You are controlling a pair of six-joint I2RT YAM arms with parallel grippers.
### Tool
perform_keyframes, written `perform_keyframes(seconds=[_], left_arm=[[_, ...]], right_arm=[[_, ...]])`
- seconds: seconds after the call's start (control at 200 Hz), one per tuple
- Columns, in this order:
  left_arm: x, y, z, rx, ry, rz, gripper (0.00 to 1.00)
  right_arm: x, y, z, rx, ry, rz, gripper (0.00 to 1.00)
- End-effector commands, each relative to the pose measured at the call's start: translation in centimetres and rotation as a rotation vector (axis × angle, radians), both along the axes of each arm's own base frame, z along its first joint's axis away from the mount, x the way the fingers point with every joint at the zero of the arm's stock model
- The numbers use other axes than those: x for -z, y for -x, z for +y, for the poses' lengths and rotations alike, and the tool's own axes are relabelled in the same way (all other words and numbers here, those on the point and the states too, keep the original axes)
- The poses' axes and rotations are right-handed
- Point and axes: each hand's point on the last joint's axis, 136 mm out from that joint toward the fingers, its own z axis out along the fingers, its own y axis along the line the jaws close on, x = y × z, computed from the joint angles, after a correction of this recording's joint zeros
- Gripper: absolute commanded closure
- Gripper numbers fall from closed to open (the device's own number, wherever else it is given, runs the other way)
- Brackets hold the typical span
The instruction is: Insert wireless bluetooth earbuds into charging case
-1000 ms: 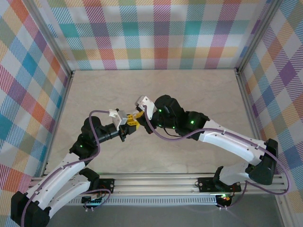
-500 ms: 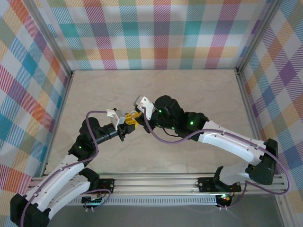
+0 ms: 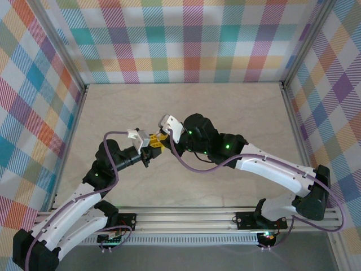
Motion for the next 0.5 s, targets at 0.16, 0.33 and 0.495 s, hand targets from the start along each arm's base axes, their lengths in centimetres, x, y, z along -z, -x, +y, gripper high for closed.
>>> perform_keyframes(seconds=[0.16,0.33,0.495], left_arm=[[-4.14,1.16,-0.36,0.049,0.069,-0.141,1.00],[-3.99,1.29,-0.24,0.046,0.062,-0.136,1.00],[-4.12,1.27,-0.26,0.048,0.058,-0.136,1.00]], right_arm=[[2.47,-0.40,-0.20,0.004,0.087,0.002,0.86],[2.32,-0.36,-0.15,-0.001,0.081,-0.004,0.84],[2.16,-0.17,-0.12,-0.010,0.076,-0.003,0.82]])
